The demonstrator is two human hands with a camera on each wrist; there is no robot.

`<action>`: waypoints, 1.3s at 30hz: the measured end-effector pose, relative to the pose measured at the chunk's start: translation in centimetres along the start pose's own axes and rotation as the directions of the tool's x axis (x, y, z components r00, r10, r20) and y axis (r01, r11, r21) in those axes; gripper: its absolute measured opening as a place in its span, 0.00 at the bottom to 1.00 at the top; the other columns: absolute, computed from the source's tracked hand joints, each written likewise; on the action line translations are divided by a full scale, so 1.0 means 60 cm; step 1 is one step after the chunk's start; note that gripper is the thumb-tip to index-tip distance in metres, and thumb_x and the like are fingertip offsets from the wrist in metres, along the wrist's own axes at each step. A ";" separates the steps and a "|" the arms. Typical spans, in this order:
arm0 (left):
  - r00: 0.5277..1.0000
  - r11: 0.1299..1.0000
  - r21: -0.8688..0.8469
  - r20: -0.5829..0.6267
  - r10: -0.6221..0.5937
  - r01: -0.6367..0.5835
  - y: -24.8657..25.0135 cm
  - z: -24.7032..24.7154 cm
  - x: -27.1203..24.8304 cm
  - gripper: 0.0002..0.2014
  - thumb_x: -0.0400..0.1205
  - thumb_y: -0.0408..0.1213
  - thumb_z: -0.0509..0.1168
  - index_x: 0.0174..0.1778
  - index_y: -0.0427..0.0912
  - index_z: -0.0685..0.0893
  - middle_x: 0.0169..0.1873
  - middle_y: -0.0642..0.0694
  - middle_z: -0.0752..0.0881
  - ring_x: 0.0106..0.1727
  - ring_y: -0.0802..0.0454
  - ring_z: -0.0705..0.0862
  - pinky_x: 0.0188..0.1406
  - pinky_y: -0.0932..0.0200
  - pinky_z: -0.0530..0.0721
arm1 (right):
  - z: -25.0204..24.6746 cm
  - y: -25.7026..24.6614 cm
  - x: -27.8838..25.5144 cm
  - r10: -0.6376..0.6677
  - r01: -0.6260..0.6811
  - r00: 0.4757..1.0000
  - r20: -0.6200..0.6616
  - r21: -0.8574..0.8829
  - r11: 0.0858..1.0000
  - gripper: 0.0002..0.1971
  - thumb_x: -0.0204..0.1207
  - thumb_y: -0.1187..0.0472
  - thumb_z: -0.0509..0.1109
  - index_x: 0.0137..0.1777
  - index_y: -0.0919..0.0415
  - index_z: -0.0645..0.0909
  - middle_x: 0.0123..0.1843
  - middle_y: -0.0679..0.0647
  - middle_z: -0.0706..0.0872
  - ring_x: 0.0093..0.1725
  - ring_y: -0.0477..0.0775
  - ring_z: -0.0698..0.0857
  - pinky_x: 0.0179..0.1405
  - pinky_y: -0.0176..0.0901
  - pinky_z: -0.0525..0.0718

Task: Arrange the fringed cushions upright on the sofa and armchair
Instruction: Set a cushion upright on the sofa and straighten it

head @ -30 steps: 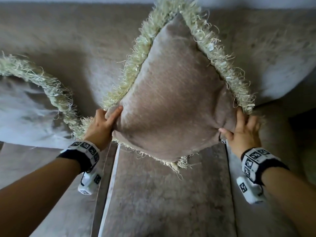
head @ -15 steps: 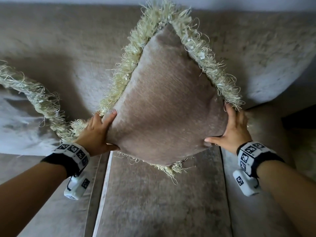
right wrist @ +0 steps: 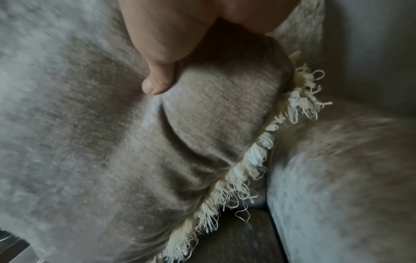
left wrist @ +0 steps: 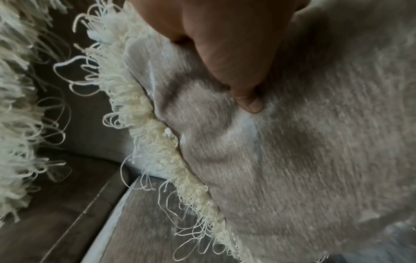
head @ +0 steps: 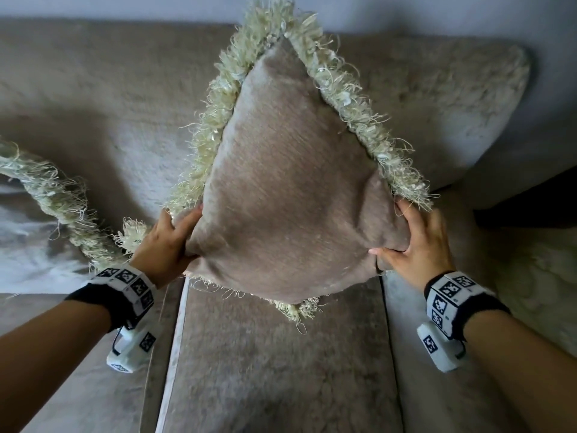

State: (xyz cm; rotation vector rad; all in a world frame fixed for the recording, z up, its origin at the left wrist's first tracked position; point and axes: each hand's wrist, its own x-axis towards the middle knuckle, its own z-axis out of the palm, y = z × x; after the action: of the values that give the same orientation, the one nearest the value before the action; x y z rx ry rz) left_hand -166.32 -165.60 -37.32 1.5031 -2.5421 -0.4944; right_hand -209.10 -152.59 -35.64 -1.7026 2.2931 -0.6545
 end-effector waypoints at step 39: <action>0.950 0.900 0.368 0.111 -0.293 0.235 0.074 -0.079 -0.024 0.49 0.72 0.30 0.69 0.79 0.69 0.49 0.77 0.40 0.55 0.71 0.35 0.65 0.58 0.42 0.82 | -0.089 -0.056 -0.048 0.135 -0.116 0.984 0.114 -0.156 0.981 0.33 0.69 0.63 0.76 0.75 0.53 0.74 0.76 0.62 0.70 0.76 0.68 0.66 0.74 0.62 0.69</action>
State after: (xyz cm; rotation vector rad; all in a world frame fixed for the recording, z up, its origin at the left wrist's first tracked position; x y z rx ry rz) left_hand -167.91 -163.34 -31.24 2.0320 -2.6690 -0.2044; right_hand -207.60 -149.43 -29.69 -1.5929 2.3886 -0.3496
